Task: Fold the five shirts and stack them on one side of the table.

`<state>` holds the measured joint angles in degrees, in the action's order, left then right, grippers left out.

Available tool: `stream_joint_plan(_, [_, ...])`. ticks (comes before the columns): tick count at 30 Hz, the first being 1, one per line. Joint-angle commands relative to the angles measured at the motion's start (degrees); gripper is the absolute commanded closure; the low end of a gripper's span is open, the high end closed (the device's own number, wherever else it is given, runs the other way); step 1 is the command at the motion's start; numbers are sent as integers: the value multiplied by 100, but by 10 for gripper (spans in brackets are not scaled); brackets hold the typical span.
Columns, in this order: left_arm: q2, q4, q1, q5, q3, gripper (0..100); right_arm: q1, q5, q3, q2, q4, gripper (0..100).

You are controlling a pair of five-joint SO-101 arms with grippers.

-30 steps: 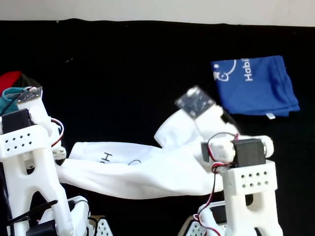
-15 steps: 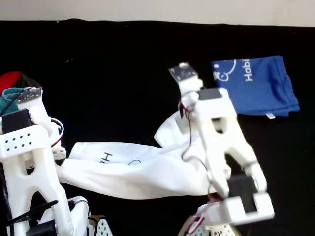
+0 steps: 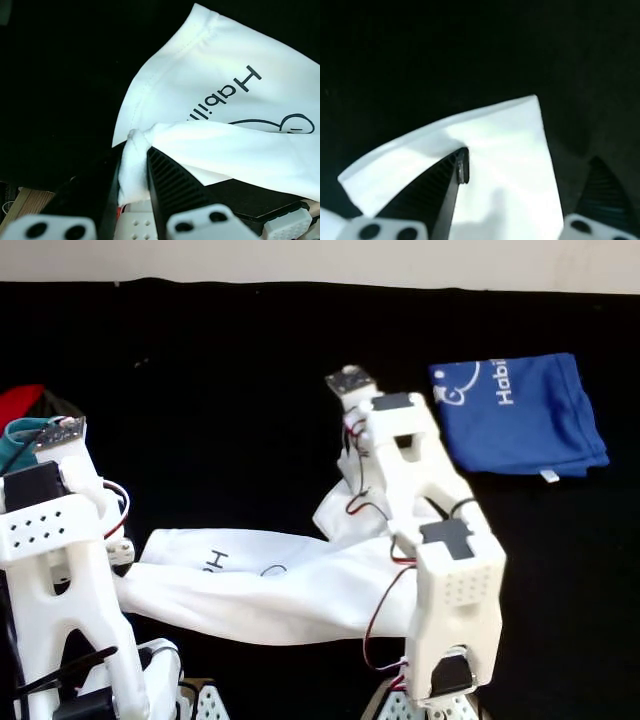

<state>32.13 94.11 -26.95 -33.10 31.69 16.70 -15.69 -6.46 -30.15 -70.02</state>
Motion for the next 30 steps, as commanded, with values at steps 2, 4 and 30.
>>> stream_joint_plan(2, [136, -62, 13, -18, -13, 992, 171, 26, -426, -277, -40, 829])
stream_joint_plan(4, [136, -62, 13, -18, -4, 992, 171, 35, -576, -426, -40, 912])
stream_joint_plan(30, [127, 431, 119, -9, -3231, 992, -523, 62, -7073, 303, -2457, 994])
